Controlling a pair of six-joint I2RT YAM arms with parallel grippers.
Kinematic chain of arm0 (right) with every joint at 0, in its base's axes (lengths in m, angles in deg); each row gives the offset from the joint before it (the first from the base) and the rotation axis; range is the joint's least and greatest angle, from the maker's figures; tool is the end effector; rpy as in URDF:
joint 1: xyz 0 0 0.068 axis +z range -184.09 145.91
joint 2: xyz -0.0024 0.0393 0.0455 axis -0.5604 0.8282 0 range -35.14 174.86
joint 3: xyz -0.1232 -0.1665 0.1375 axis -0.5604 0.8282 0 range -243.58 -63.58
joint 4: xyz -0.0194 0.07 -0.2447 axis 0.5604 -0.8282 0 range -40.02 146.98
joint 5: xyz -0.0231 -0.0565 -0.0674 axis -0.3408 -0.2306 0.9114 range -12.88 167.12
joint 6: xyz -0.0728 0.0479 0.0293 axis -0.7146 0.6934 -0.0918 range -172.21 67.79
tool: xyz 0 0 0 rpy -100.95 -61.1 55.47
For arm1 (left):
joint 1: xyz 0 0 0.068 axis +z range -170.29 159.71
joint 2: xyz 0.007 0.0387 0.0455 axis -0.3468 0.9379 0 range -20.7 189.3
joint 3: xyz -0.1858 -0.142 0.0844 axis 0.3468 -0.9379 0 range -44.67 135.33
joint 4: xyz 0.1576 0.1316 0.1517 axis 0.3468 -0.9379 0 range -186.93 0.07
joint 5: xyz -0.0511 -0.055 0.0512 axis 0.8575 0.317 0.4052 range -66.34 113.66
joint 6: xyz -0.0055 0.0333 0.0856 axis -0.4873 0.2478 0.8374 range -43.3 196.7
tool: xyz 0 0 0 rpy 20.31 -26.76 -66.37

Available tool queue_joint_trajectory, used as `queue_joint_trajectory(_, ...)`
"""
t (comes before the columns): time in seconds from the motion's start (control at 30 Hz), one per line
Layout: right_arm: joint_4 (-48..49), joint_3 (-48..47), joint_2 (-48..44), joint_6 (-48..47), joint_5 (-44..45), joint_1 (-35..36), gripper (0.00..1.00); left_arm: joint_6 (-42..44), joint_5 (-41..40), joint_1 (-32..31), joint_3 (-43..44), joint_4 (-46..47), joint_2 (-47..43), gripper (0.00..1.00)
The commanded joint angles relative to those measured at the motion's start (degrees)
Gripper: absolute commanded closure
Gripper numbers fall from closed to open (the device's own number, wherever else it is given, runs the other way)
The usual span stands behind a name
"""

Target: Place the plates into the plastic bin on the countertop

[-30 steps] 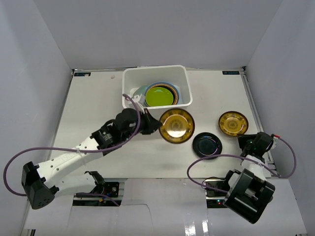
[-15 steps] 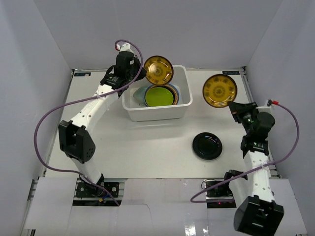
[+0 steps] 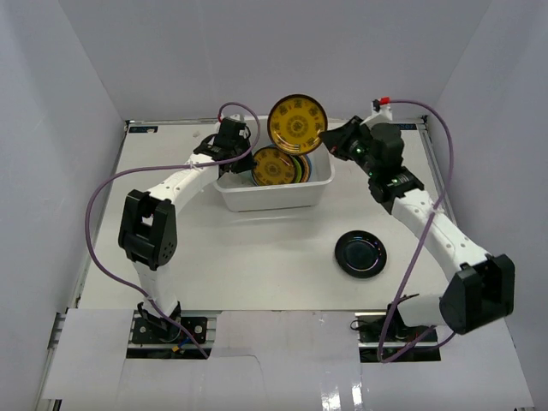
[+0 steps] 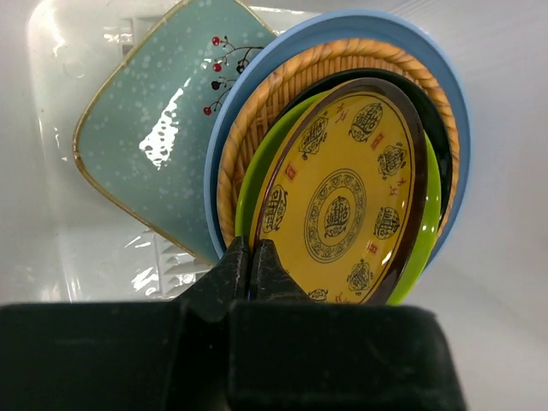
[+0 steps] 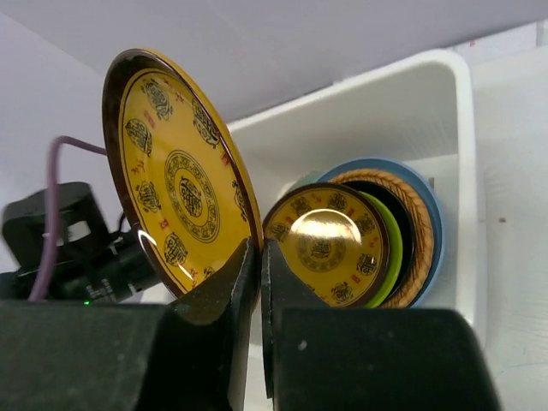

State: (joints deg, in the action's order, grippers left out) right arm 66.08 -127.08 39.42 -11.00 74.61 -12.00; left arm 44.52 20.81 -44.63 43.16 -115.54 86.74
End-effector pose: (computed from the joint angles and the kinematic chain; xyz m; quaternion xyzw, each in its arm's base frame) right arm 0.3307 0.1381 0.3516 0.1044 0.7115 0.3779 0.5832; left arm 0.4085 -0.1802 0.2069 -0.0727 0.9215 -0.1600 0.3463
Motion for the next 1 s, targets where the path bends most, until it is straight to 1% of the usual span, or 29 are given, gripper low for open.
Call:
queue_joint_trajectory(0.0,-3.65,-5.31,5.40,-2.90,9.09,2.43,0.92,1.51,-1.01,0.61,-0.64,2.49,-2.24,0.99)
queue_joint_trajectory(0.03,-3.65,-5.92,6.29,-2.46,9.44,2.44,0.92,1.60,-0.75,0.87,-0.56,2.40,-2.06,0.78)
queue_joint_trajectory(0.1,-4.27,-6.54,8.05,-2.01,10.15,2.61,0.92,2.21,-0.40,0.96,-0.73,2.49,-2.84,0.61)
queue_joint_trajectory(0.13,-4.44,-6.89,8.92,-2.01,11.28,2.96,0.92,2.47,-0.14,1.05,-0.73,2.40,-4.59,0.46)
queue_joint_trajectory(0.23,-5.93,-8.64,11.20,-2.19,12.60,3.66,0.92,2.48,-1.27,1.05,-2.22,3.45,-9.25,0.17)
queue_joint_trajectory(0.27,-6.37,-9.17,11.91,-2.36,13.22,4.10,0.92,2.48,-2.15,1.05,-2.66,3.80,-12.83,0.05)
queue_joint_trajectory(0.3,-7.34,-9.62,12.53,-2.62,13.57,4.80,0.92,2.48,-3.46,1.05,-3.01,4.33,-14.52,0.02)
queue_joint_trajectory(0.4,-8.92,-11.81,15.95,-4.11,13.49,7.25,0.92,2.30,-5.23,1.05,-4.77,4.86,-21.64,0.02)
queue_joint_trajectory(0.43,-9.62,-13.04,18.40,-4.82,13.84,8.05,0.92,2.21,-5.23,1.05,-5.65,5.30,-23.74,0.02)
queue_joint_trajectory(0.47,-11.89,-16.18,19.90,-5.52,14.71,8.93,0.92,2.21,-4.89,0.96,-7.74,5.91,-26.03,0.02)
queue_joint_trajectory(0.5,-13.22,-17.86,21.14,-6.22,15.50,10.42,0.92,2.21,-3.40,1.05,-8.63,6.70,-30.58,0.02)
queue_joint_trajectory(0.57,-16.30,-21.72,24.83,-6.93,16.48,11.31,0.92,2.21,-0.42,0.87,-11.44,6.01,-36.39,0.02)
queue_joint_trajectory(0.63,-17.98,-23.15,27.47,-6.58,17.35,11.40,0.91,0.38,6.86,0.70,-13.99,4.34,-39.40,0.02)
queue_joint_trajectory(0.67,-18.07,-23.50,28.09,-6.50,17.18,11.49,0.91,-0.42,9.33,0.52,-18.18,3.29,-40.98,0.02)
queue_joint_trajectory(0.7,-18.16,-23.68,29.22,-6.41,17.01,11.49,0.91,-1.38,11.71,0.35,-21.09,3.19,-44.56,0.02)
queue_joint_trajectory(0.73,-19.11,-23.94,29.67,-6.23,17.35,11.66,0.91,-3.57,15.56,0.08,-24.34,3.63,-46.60,0.02)
queue_joint_trajectory(0.77,-19.30,-23.86,29.93,-6.14,17.70,11.84,0.91,-4.63,17.25,-0.62,-31.07,4.15,-48.62,0.02)
queue_joint_trajectory(0.8,-19.39,-23.60,30.11,-6.14,18.40,12.01,0.89,-5.60,18.75,-0.97,-34.27,4.68,-52.64,0.02)
queue_joint_trajectory(0.83,-19.82,-23.51,30.11,-6.06,18.93,12.28,0.86,-8.04,20.76,-1.84,-40.05,6.08,-54.60,0.02)
queue_joint_trajectory(0.87,-19.91,-23.25,30.03,-6.06,19.29,12.37,0.81,-9.11,21.48,-2.46,-42.46,6.79,-56.27,0.02)
queue_joint_trajectory(0.9,-19.91,-23.07,29.76,-6.06,19.64,12.37,0.64,-10.17,22.18,-3.43,-44.39,7.58,-58.81,0.02)
queue_joint_trajectory(0.93,-20.09,-23.07,29.67,-6.06,19.82,12.37,0.55,-11.22,22.01,-4.65,-45.89,8.11,-59.44,0.02)
queue_joint_trajectory(0.97,-20.79,-23.24,29.50,-6.06,19.82,12.37,0.47,-13.41,21.14,-8.23,-47.13,9.59,-59.71,0.02)
